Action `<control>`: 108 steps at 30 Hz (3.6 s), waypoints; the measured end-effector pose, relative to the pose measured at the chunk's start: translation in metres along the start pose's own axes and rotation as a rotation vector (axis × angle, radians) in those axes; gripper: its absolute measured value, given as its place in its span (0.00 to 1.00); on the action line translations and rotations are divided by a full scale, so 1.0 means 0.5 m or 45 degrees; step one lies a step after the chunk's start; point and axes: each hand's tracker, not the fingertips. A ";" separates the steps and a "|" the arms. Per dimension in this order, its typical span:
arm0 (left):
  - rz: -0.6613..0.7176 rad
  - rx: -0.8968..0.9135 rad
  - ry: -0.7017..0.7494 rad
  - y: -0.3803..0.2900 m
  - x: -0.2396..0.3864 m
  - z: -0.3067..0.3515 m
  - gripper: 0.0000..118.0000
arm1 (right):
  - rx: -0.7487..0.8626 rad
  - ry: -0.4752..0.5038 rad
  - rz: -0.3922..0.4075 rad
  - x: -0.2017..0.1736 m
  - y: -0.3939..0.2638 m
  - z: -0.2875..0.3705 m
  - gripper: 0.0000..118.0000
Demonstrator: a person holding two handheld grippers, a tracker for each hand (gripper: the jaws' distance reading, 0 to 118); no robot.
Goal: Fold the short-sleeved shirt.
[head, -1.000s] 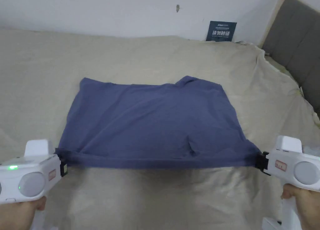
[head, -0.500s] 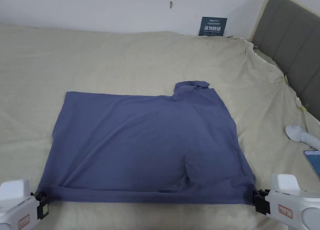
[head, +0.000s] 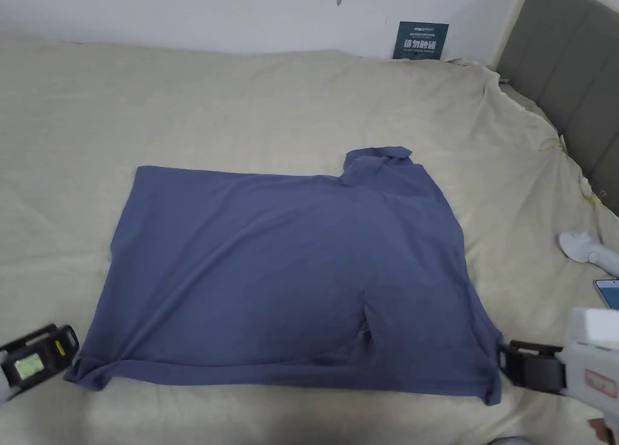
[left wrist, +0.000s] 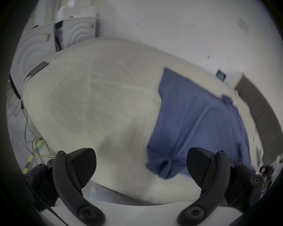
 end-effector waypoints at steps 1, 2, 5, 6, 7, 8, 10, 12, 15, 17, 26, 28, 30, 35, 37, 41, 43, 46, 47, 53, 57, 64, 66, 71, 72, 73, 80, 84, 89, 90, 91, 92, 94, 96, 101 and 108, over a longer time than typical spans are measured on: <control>0.009 0.053 -0.003 0.022 0.006 0.014 0.97 | 0.057 -0.024 -0.018 0.005 0.019 0.019 0.90; 0.001 0.113 -0.013 0.040 0.016 0.027 0.97 | 0.122 -0.029 -0.041 0.007 0.034 0.037 0.90; -0.056 0.268 -0.063 0.080 0.061 0.055 0.97 | 0.309 -0.036 -0.069 -0.013 0.075 0.095 0.90; -0.083 0.312 -0.083 0.087 0.080 0.063 0.97 | 0.373 -0.032 -0.070 -0.021 0.085 0.109 0.91; -0.116 0.360 -0.104 0.091 0.102 0.070 0.97 | 0.442 -0.025 -0.067 -0.034 0.093 0.123 0.92; -0.151 0.393 -0.123 0.088 0.120 0.071 0.96 | 0.501 -0.024 -0.063 -0.046 0.097 0.133 0.93; -0.234 0.471 -0.123 0.076 0.163 0.070 0.96 | 0.628 -0.023 -0.071 -0.075 0.097 0.148 0.93; -0.325 0.516 -0.093 0.055 0.194 0.061 0.94 | 0.722 -0.009 -0.082 -0.100 0.091 0.152 0.94; -0.375 0.522 -0.135 0.025 0.223 0.056 0.76 | 0.769 0.025 -0.096 -0.133 0.078 0.150 0.93; -0.373 0.493 -0.191 0.012 0.228 0.050 0.58 | 0.784 0.044 -0.097 -0.153 0.066 0.149 0.92; -0.476 0.531 -0.208 -0.020 0.246 0.055 0.00 | 0.770 0.105 -0.135 -0.171 0.042 0.131 0.00; -0.491 0.534 -0.197 -0.022 0.248 0.055 0.00 | 0.775 0.078 -0.120 -0.172 0.039 0.123 0.00; -0.479 0.525 -0.215 -0.020 0.246 0.054 0.00 | 0.771 0.071 -0.117 -0.171 0.039 0.123 0.00; -0.416 0.469 -0.226 -0.001 0.224 0.040 0.00 | 0.745 0.094 -0.130 -0.172 0.037 0.119 0.00; -0.373 0.344 -0.217 0.020 0.209 0.027 0.10 | 0.732 0.105 -0.120 -0.172 0.036 0.116 0.00; -0.213 0.164 -0.167 0.060 0.165 -0.003 0.45 | 0.716 0.108 -0.106 -0.183 0.033 0.116 0.00; -0.187 0.074 -0.129 0.070 0.146 -0.018 0.88 | 0.706 0.112 -0.105 -0.180 0.031 0.109 0.00; -0.282 -0.018 -0.055 0.062 0.122 -0.035 0.96 | 0.694 0.111 -0.089 -0.181 0.030 0.102 0.00; -0.312 -0.067 -0.008 0.056 0.116 -0.047 0.96 | 0.691 0.113 -0.086 -0.188 0.030 0.105 0.00; -0.406 -0.377 0.184 -0.016 0.068 -0.126 0.96 | 0.672 0.114 -0.087 -0.191 0.028 0.097 0.00; -0.326 -0.431 0.183 -0.044 0.044 -0.152 0.67 | 0.659 0.110 -0.091 -0.185 0.025 0.089 0.00; -0.231 -0.455 0.025 -0.050 0.045 -0.141 0.00 | 0.642 0.096 -0.105 -0.182 0.022 0.079 0.00; -0.275 -0.459 0.066 -0.056 0.053 -0.139 0.00 | 0.633 0.093 -0.114 -0.178 0.020 0.075 0.00; -0.163 -0.315 0.024 -0.040 0.050 -0.092 0.00 | 0.590 0.078 -0.125 -0.165 0.018 0.082 0.00; -0.140 -0.284 0.003 -0.033 0.049 -0.079 0.00 | 0.579 0.074 -0.126 -0.158 0.019 0.083 0.00; -0.119 -0.247 -0.022 -0.026 0.048 -0.064 0.00 | 0.559 0.067 -0.125 -0.151 0.021 0.085 0.00; -0.007 -0.098 -0.121 0.005 0.048 -0.002 0.00 | 0.150 0.086 -0.148 -0.103 0.039 0.068 0.01; 0.004 -0.084 -0.138 0.006 0.053 0.001 0.00 | -0.085 0.078 -0.137 -0.082 0.010 0.010 0.90; -0.022 -0.098 -0.122 0.001 0.059 -0.010 0.00 | -0.201 -0.022 0.006 -0.094 -0.045 -0.048 0.93; -0.024 -0.102 -0.117 0.001 0.058 -0.013 0.00 | -0.205 -0.045 0.028 -0.098 -0.052 -0.056 0.87; -0.024 -0.105 -0.110 0.000 0.057 -0.014 0.00 | -0.190 -0.033 0.027 -0.095 -0.061 -0.063 0.79; -0.022 -0.105 -0.106 -0.001 0.057 -0.016 0.00 | -0.187 -0.023 0.032 -0.095 -0.066 -0.068 0.65; -0.015 -0.110 -0.099 -0.001 0.054 -0.022 0.00 | -0.214 0.036 -0.001 -0.098 -0.069 -0.078 0.33; -0.011 -0.116 -0.091 -0.002 0.053 -0.026 0.00 | -0.218 0.088 -0.026 -0.088 -0.074 -0.092 0.02; 0.053 -0.121 -0.087 0.005 0.045 -0.030 0.00 | -0.214 0.150 -0.097 -0.066 -0.054 -0.086 0.01; 0.213 -0.058 -0.130 0.069 0.044 -0.028 0.00 | -0.058 0.167 -0.142 -0.039 0.047 -0.014 0.01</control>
